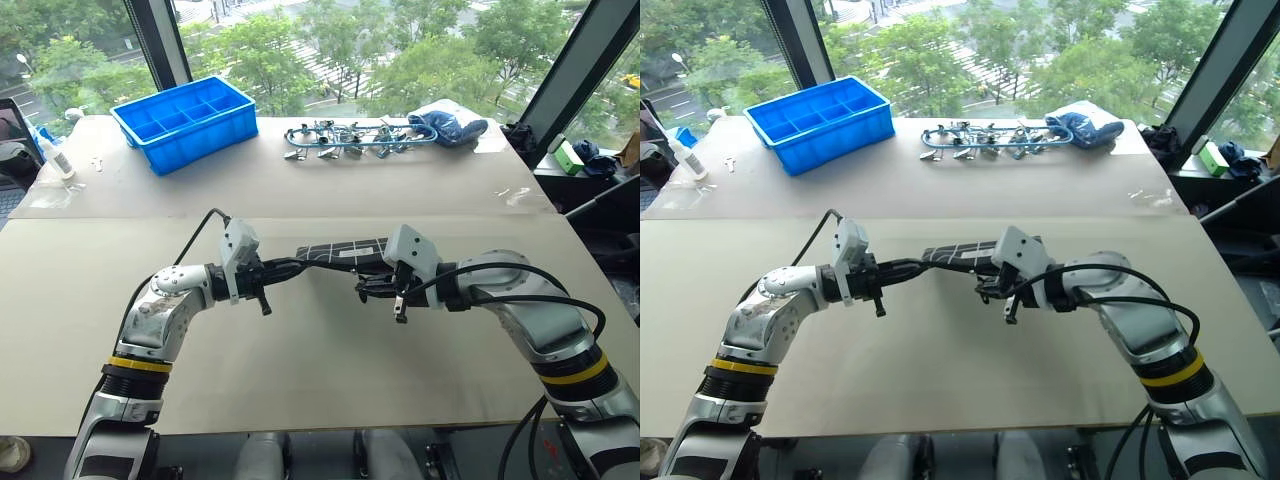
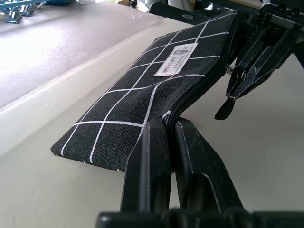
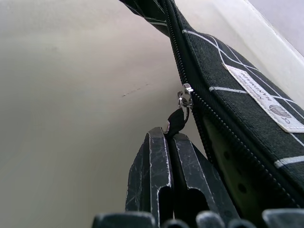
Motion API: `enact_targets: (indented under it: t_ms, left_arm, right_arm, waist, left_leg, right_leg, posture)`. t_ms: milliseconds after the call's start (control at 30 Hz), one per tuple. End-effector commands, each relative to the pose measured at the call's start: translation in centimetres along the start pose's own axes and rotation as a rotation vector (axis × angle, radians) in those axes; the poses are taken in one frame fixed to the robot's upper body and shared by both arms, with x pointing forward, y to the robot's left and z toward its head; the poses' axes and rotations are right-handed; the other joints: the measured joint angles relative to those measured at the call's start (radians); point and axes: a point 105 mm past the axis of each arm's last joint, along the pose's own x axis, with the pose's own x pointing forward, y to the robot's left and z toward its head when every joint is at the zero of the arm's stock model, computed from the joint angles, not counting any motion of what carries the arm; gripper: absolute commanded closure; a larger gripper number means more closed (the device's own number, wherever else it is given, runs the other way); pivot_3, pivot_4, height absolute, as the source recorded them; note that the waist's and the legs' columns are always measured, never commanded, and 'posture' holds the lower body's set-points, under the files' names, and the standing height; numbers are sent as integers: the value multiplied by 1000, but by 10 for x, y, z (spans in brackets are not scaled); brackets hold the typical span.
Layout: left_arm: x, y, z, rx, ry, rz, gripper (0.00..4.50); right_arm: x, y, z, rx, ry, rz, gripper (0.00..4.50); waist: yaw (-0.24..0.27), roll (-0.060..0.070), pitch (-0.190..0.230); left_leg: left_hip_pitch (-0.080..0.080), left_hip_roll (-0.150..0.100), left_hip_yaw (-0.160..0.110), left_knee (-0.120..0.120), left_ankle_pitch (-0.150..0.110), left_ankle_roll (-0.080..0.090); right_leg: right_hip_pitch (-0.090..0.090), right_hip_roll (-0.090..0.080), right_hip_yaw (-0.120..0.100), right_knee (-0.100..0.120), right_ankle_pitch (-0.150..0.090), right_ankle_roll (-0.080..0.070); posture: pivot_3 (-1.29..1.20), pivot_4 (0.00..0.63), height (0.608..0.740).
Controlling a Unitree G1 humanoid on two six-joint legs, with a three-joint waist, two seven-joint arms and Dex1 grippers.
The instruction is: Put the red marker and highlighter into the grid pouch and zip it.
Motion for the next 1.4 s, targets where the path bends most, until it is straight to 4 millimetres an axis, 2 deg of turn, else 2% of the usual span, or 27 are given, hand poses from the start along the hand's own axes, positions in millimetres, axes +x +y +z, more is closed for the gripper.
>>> enact_targets:
  t_ms: [33, 133, 200, 267, 367, 467, 667, 867, 933, 1000, 1067, 1167, 1300, 1367, 1400]
  left_arm:
    - [-29, 29, 10, 31, -10, 160, 4500]
    - [-27, 29, 10, 32, -12, 155, 4500]
    - [-27, 29, 10, 32, -12, 153, 4500]
    - [-26, 29, 10, 32, -13, 151, 4500]
    - [-25, 29, 10, 32, -14, 148, 4500]
    - [-24, 29, 10, 31, -16, 149, 4500]
    - [-24, 28, 9, 26, -21, 153, 4500]
    - [-25, 27, 7, 23, -21, 159, 4500]
    - [-25, 27, 8, 23, -23, 160, 4500]
    - [-26, 27, 8, 24, -22, 163, 4500]
    - [-27, 28, 7, 24, -20, 167, 4500]
    - [-29, 28, 7, 24, -19, 172, 4500]
    - [-32, 29, 7, 23, -17, 179, 4500]
    - [-32, 29, 7, 23, -17, 180, 4500]
    - [-32, 29, 7, 23, -17, 181, 4500]
  right_arm:
    - [-21, -27, -10, 60, 21, -144, 4493]
    - [-4, -23, -2, 98, -34, -129, 4493]
    - [8, -33, 2, 153, -63, -183, 4493]
    - [22, -33, 9, 167, -89, -182, 4493]
    - [42, -25, 30, 224, -166, -119, 3591]
    - [56, -9, 51, 255, -241, -5, 2619]
    - [70, 15, 72, 326, -328, 157, 2619]
    - [72, 25, 90, 381, -401, 226, 2619]
    - [55, 29, 103, 382, -472, 281, 2619]
    - [29, 30, 110, 381, -536, 330, 2619]
    - [12, 36, 101, 371, -506, 334, 2619]
    - [5, 48, 80, 381, -400, 307, 2619]
    - [9, 63, 41, 472, -203, 211, 2619]
    - [12, 67, 32, 509, -163, 181, 2619]
    - [19, 61, 23, 558, -131, 112, 2619]
  waist:
    - [0, 0, 0]
    - [2, 0, 0]
    - [1, 0, 0]
    - [1, 0, 0]
    - [0, 0, 0]
    - [1, 0, 0]
    - [4, 0, 0]
    - [1, 0, 0]
    - [3, 0, 0]
    - [5, 0, 0]
    - [7, 0, 0]
    - [10, 0, 0]
    - [8, 0, 0]
    - [5, 0, 0]
    - [3, 0, 0]
  left_leg:
    - [0, 0, 0, 0, 0, 0]
    - [0, 0, 0, 0, 0, 0]
    - [0, 0, 0, 0, 0, 0]
    - [0, 0, 0, 0, 0, 0]
    - [-1, 0, 0, 0, 0, 0]
    - [-1, 0, 0, 0, 0, -1]
    - [-2, 0, 0, 0, 0, -1]
    - [-1, 0, 0, 0, 0, -1]
    - [-1, 0, 0, 0, 0, -1]
    - [-2, 0, 0, 0, 0, -1]
    - [-2, 0, -1, 0, 0, -1]
    - [-1, 0, -2, 0, 0, 0]
    - [-1, 0, -1, -1, 0, 0]
    - [-1, 0, -1, -1, 0, 0]
    - [0, 0, -1, -1, 0, 0]
  right_leg:
    - [0, 0, 0, 0, 0, 0]
    - [0, 0, 0, 0, 0, 0]
    - [0, 0, 0, 0, 0, 0]
    - [0, 0, 0, 1, 0, 0]
    - [-1, 0, 0, 1, 0, 0]
    - [-1, 0, -1, 2, 0, 0]
    - [0, -1, -1, 3, 0, 0]
    - [0, 0, -1, 4, 0, 0]
    - [0, 0, -2, 4, 0, 0]
    - [0, -1, -2, 4, 0, 0]
    - [0, -1, -2, 4, 1, 1]
    - [1, -1, -3, 3, 1, 1]
    - [1, -1, -2, 2, 0, 0]
    - [0, -1, -1, 2, 0, 0]
    - [0, -1, -1, 1, 0, 0]
  posture:
    - [0, 150, 740]
    - [0, 150, 740]
    - [0, 150, 740]
    - [0, 150, 740]
    - [0, 150, 740]
    - [0, 150, 740]
    - [0, 150, 740]
    - [0, 150, 740]
    - [0, 150, 740]
    - [0, 150, 740]
    - [0, 150, 740]
    - [0, 150, 740]
    - [0, 150, 740]
    - [0, 150, 740]
    - [0, 150, 740]
